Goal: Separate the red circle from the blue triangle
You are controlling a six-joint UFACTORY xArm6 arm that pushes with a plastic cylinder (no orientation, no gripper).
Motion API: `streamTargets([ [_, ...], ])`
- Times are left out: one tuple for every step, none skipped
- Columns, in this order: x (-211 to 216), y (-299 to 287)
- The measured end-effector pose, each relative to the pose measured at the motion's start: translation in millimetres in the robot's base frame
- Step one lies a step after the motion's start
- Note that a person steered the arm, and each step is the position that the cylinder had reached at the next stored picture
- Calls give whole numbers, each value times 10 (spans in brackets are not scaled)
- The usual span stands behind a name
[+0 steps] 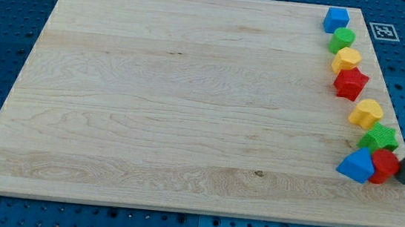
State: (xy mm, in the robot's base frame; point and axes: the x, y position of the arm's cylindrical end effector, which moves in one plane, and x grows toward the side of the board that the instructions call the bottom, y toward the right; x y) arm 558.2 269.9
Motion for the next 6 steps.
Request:
streamTargets([
  [0,-308],
  [-13,-643],
  [-50,-1007],
  [-92,-1401],
  [-150,-1779],
  [-158,-2051],
])
